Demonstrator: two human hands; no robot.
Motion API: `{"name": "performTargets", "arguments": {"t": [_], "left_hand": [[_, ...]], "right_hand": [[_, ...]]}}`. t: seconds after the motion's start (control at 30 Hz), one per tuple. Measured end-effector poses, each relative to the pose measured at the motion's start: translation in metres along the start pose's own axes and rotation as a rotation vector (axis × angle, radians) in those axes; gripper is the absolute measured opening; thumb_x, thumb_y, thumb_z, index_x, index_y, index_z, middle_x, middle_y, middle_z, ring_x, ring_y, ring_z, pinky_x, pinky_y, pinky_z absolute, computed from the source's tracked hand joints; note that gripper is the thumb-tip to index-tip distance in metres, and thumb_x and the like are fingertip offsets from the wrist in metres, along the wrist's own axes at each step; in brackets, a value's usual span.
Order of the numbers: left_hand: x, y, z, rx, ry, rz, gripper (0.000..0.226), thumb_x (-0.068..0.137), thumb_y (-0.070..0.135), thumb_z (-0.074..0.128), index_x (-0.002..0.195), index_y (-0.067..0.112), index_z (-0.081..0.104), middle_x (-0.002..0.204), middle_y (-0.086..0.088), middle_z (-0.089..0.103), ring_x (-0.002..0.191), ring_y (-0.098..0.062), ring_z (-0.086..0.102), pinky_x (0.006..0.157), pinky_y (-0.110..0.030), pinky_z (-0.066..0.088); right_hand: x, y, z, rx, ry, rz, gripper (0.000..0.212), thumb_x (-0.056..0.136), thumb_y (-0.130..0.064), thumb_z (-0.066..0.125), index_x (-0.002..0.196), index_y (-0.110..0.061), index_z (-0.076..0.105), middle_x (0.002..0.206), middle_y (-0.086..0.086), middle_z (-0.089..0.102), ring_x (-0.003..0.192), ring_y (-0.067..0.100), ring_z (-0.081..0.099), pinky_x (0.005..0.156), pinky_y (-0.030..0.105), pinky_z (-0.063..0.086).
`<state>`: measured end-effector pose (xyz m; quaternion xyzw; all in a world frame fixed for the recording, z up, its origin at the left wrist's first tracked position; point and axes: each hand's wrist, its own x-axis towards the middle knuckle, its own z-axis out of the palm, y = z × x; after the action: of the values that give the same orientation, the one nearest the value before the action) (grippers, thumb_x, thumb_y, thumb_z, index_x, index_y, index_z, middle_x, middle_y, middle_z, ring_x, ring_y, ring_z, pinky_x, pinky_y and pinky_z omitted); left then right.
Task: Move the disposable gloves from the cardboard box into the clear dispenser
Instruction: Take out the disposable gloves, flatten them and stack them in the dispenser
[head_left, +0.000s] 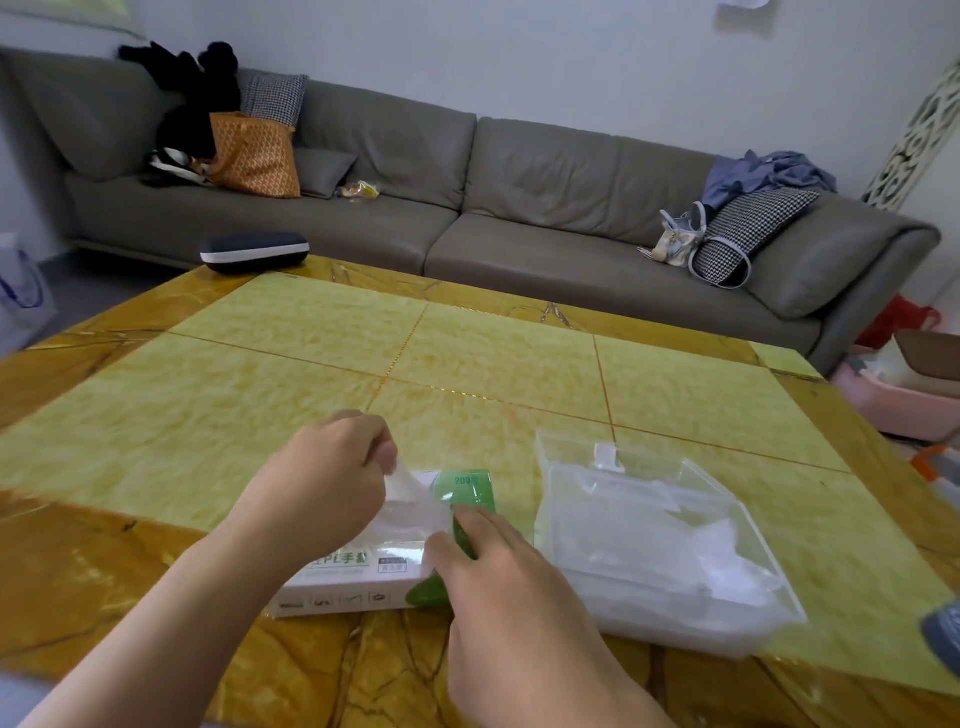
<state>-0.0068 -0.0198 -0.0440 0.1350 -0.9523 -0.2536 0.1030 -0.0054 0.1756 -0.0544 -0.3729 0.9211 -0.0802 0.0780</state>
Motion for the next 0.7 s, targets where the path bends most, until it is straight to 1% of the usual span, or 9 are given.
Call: {"name": "performTargets", "arguments": {"t": [0.1,0.13,0.2,0.23,0.33,0.43,0.5,0.6,0.7], "left_hand": [[0.001,0.004,-0.002,-0.146,0.062,-0.038,0.03,0.106,0.02,0.047,0.08,0.024,0.061,0.082,0.004,0.063,0.064,-0.017,0.058,0.055,-0.027,0.04],[0.002,0.005,-0.004,-0.223,0.08,-0.064,0.031,0.107,0.022,0.046,0.08,0.021,0.063,0.078,-0.002,0.066,0.063,-0.025,0.06,0.055,-0.032,0.044],[0.002,0.007,-0.008,-0.436,0.121,-0.101,0.035,0.108,0.023,0.045,0.081,0.013,0.065,0.076,-0.013,0.07,0.071,-0.038,0.064,0.065,-0.047,0.051],[0.002,0.008,-0.01,-0.544,0.139,-0.108,0.037,0.109,0.021,0.045,0.081,0.009,0.067,0.075,-0.013,0.071,0.073,-0.036,0.065,0.068,-0.05,0.051],[0.001,0.011,-0.016,-0.789,0.163,-0.136,0.039,0.11,0.019,0.045,0.085,-0.001,0.067,0.073,-0.008,0.072,0.068,-0.021,0.065,0.072,-0.038,0.052],[-0.001,0.015,-0.023,-1.048,0.125,-0.148,0.04,0.11,0.021,0.045,0.082,-0.001,0.064,0.078,-0.016,0.066,0.07,-0.023,0.063,0.075,-0.043,0.054],[-0.003,0.019,-0.03,-1.215,0.083,-0.166,0.04,0.11,0.021,0.044,0.079,0.003,0.061,0.08,-0.017,0.062,0.072,-0.025,0.063,0.071,-0.042,0.057],[-0.007,0.027,-0.036,-1.342,0.022,-0.166,0.041,0.109,0.021,0.043,0.075,0.007,0.06,0.079,-0.014,0.063,0.07,-0.024,0.066,0.06,-0.034,0.061],[-0.009,0.03,-0.033,-1.392,-0.034,-0.182,0.039,0.109,0.02,0.043,0.077,0.006,0.06,0.078,-0.014,0.064,0.069,-0.023,0.068,0.061,-0.036,0.061]], "right_hand": [[-0.001,0.0,-0.002,-0.003,-0.01,-0.005,0.062,0.089,-0.009,0.064,0.145,-0.023,0.041,0.165,0.006,0.024,0.154,0.025,0.022,0.116,0.043,0.041],[-0.001,0.0,-0.003,-0.007,-0.019,-0.005,0.062,0.09,-0.009,0.063,0.146,-0.023,0.04,0.165,0.006,0.025,0.154,0.025,0.022,0.117,0.043,0.04],[-0.002,-0.001,-0.004,-0.014,-0.039,-0.002,0.061,0.091,-0.008,0.062,0.145,-0.022,0.04,0.161,0.007,0.028,0.153,0.026,0.024,0.116,0.043,0.04],[-0.002,-0.001,-0.005,-0.013,-0.046,0.003,0.06,0.091,-0.008,0.061,0.145,-0.022,0.04,0.16,0.007,0.028,0.152,0.026,0.025,0.116,0.043,0.04],[-0.002,-0.002,-0.008,-0.001,-0.063,0.009,0.062,0.093,-0.009,0.059,0.149,-0.023,0.036,0.163,0.005,0.023,0.152,0.024,0.023,0.118,0.043,0.038],[-0.001,-0.003,-0.01,0.021,-0.082,0.028,0.066,0.094,-0.012,0.059,0.152,-0.026,0.031,0.164,0.0,0.018,0.153,0.024,0.022,0.118,0.043,0.037],[-0.001,-0.004,-0.011,0.056,-0.069,0.044,0.063,0.094,-0.014,0.056,0.151,-0.028,0.032,0.161,-0.005,0.017,0.151,0.022,0.028,0.116,0.041,0.04],[-0.006,-0.005,-0.022,0.249,0.054,0.111,0.06,0.096,-0.015,0.053,0.15,-0.036,0.035,0.153,-0.02,0.026,0.14,0.008,0.04,0.115,0.032,0.041],[-0.013,0.004,-0.041,0.633,0.285,0.169,0.054,0.093,-0.012,0.06,0.138,-0.037,0.046,0.132,-0.03,0.048,0.122,-0.009,0.049,0.111,0.023,0.044]]}}
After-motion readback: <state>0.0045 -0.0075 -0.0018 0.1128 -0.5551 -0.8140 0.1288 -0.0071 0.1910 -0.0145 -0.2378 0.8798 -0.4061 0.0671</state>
